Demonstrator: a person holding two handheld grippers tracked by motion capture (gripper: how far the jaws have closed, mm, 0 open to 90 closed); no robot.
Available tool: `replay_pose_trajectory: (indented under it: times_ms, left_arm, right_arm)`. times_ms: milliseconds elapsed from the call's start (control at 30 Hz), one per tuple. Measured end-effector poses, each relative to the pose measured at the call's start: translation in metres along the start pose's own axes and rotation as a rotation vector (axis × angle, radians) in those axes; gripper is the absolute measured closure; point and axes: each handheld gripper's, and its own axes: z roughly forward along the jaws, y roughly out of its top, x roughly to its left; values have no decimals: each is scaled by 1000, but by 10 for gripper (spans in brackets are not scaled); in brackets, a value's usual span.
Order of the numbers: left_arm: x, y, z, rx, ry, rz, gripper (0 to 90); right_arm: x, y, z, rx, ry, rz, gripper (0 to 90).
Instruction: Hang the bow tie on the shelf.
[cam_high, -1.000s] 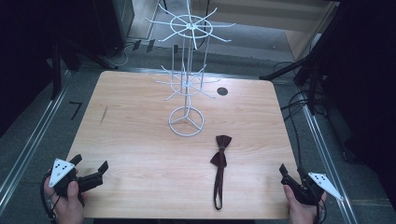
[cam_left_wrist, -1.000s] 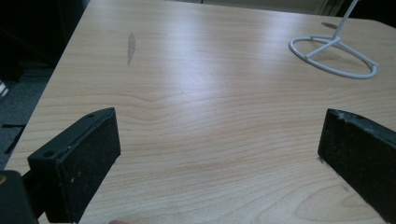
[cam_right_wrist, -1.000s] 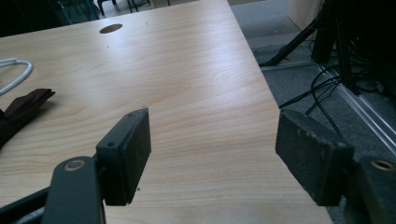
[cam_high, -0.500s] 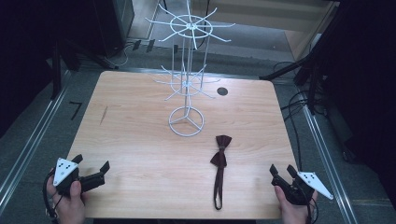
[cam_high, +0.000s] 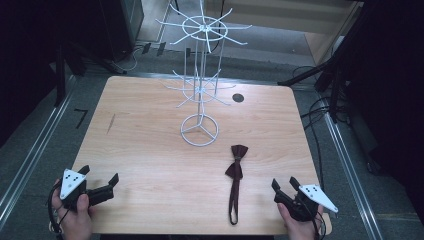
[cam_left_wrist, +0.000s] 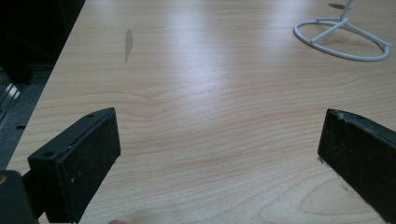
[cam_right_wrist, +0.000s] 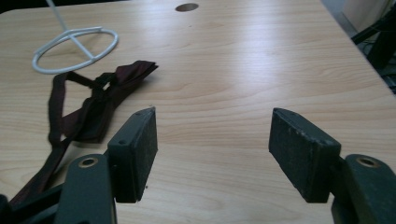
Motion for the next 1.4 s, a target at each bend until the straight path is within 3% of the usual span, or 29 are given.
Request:
replay_pose_trajectory:
  times_ms: [933,1400]
  left_arm:
    - [0,0,0,4,-7,-2,0]
    - [0,0,0,1,-6,-5,0]
  right_arm:
    - [46,-10,10,79,110,-91,343]
    - [63,-14,13,112,156,-109,339]
